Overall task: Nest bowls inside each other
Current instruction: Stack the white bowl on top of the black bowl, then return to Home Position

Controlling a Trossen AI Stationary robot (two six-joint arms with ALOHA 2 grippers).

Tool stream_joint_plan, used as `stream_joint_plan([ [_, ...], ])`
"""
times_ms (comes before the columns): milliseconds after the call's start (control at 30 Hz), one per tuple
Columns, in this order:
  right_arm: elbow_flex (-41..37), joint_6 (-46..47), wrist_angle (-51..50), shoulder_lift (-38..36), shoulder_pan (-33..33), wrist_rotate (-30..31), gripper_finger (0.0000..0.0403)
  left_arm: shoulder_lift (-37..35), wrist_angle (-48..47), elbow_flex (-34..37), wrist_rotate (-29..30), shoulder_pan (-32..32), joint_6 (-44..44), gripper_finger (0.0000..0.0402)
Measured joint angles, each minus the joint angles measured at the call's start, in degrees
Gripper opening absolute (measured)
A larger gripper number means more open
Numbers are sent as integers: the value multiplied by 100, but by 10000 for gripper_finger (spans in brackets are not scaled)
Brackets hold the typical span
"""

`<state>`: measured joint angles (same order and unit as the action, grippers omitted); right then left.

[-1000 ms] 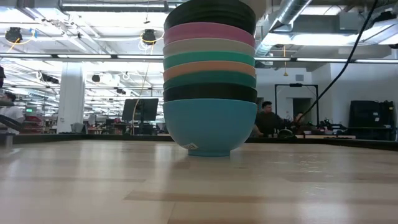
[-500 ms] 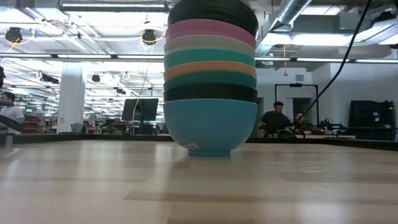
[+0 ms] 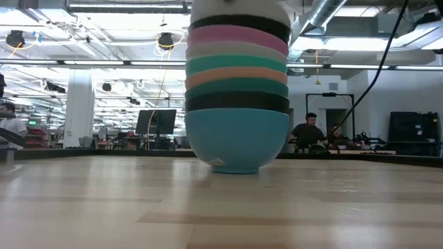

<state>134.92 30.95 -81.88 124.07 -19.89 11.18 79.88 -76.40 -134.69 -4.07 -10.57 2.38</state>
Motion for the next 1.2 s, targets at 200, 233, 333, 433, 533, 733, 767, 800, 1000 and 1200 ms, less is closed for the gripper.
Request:
stream_joint_plan([
  [200,-16,56,-67,212,231,-240,100,2,-1,0,-18,2,-8,96],
  [233,-8,56,-56,200,261,-234,105,2,-2,0,-18,2,-8,96],
  [333,-9,31,-60,195,375,-235,119,2,-2,0,-17,1,-5,96],
  [433,-10,55,-33,120,472,-239,127,2,-23,0,-16,2,18,96],
  [533,-17,54,-18,24,502,-266,130,2,-53,0,-15,1,29,96],
  [733,-12,8,-65,-157,447,-426,126,2,-60,0,-276,0,207,96],
  [767,6,6,-38,-175,445,-513,126,2,-43,0,-282,1,217,96],
  [800,12,-23,-63,-207,453,-638,126,2,-45,0,-269,2,227,96],
  [1000,-17,-93,-111,-765,465,-1477,125,-21,-104,0,181,0,301,96],
  [1200,2,247,229,-1703,460,-1606,125,-63,-131,-2,314,0,-165,96],
])
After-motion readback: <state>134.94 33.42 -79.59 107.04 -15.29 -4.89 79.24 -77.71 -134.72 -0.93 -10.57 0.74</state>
